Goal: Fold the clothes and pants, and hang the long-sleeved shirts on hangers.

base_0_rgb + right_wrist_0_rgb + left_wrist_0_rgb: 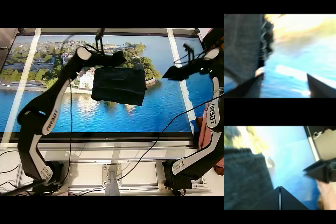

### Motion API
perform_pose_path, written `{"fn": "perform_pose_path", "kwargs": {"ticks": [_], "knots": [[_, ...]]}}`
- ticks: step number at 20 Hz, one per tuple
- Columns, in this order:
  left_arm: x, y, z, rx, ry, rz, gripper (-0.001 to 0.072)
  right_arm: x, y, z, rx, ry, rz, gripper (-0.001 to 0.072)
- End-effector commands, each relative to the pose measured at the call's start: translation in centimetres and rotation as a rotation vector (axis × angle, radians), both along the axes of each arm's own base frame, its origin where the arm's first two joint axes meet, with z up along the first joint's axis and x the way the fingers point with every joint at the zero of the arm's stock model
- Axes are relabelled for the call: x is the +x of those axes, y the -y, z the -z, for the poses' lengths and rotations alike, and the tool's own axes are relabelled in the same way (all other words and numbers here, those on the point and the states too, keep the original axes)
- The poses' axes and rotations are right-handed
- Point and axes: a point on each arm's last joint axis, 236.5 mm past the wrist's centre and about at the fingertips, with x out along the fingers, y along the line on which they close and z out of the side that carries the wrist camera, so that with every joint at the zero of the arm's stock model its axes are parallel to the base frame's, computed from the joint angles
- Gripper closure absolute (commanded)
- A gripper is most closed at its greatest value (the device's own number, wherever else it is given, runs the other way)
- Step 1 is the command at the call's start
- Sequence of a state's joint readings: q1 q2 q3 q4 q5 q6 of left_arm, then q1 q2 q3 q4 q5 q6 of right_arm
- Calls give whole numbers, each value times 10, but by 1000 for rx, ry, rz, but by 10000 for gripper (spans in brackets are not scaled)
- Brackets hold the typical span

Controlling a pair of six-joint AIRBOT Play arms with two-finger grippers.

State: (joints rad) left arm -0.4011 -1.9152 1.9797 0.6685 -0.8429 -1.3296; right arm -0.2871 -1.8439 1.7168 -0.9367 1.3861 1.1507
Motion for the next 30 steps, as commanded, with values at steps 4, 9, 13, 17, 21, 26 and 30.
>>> {"fn": "perform_pose_path", "kwargs": {"ticks": [4, 9, 13, 17, 21, 26, 30], "knots": [[-8, -97, -37, 472, 240, -13, 675, 21, -71, 45, 145, 35, 28, 24], [-34, -109, -32, 546, 174, 44, 675, 41, -98, 76, 75, 0, 65, 25], [-42, -105, -27, 556, 156, 72, 675, 40, -110, 96, 96, -100, 91, 26], [-43, -104, -26, 557, 156, 73, 674, 15, -157, 106, 133, -177, -12, 29], [-43, -104, -26, 557, 155, 73, 674, 1, -211, 101, 131, -100, -195, 136], [-34, -129, -22, 669, 177, 38, 675, 8, -242, 73, 114, 20, -313, 679], [-21, -191, -57, 860, 258, -142, 675, 37, -195, 12, 48, 163, -264, 679]]}}
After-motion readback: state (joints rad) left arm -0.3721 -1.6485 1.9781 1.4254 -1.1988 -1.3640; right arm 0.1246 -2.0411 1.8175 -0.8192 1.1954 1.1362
